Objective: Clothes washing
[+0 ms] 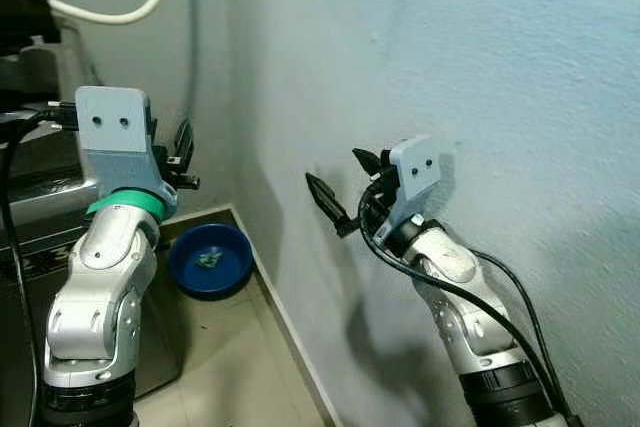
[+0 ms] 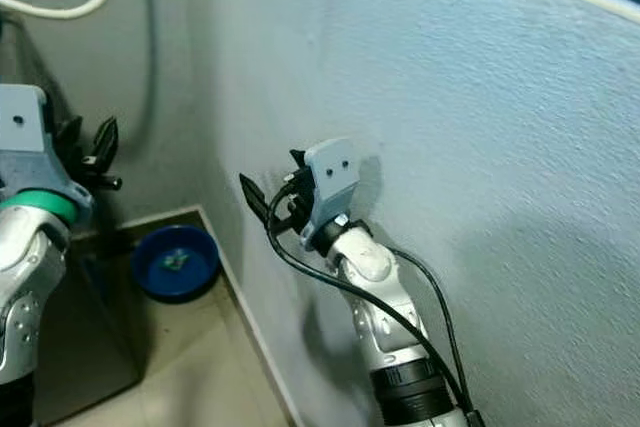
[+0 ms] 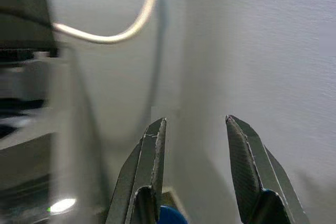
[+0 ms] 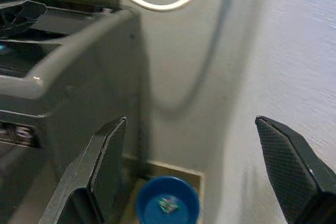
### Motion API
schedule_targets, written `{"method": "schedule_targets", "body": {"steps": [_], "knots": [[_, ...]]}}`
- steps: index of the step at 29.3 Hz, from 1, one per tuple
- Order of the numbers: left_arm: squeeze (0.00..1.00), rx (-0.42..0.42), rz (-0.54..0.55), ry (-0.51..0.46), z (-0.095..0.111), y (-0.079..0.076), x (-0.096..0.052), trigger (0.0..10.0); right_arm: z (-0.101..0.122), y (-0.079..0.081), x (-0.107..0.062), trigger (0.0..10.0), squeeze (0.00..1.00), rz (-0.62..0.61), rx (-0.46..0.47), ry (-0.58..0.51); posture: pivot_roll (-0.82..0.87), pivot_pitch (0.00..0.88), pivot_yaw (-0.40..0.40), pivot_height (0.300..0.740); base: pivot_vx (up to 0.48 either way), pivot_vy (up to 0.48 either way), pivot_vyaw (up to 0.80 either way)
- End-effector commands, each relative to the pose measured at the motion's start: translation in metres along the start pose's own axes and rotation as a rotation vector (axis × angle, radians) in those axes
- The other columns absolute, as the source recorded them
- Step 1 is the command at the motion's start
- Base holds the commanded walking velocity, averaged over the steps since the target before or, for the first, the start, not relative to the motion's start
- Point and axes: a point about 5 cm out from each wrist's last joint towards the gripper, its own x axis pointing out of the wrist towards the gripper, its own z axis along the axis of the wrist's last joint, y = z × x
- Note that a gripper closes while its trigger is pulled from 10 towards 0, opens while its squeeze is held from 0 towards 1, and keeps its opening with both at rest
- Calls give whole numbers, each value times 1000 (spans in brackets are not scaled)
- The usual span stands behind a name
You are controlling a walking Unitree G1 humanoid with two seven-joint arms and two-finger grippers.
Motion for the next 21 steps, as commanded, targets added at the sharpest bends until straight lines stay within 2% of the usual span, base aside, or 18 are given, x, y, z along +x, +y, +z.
{"method": "schedule_targets", "body": {"steps": [1,21], "knots": [[0,-1,6,-5,0,1,-2,10000,-1,5,-1,10000,0,30,5,-6,22,77,-40,740,0,0,800],[0,-19,-35,2,-2,-5,-3,10000,-1,10,-1,10000,0,68,9,-6,23,75,-38,740,0,0,800]]}}
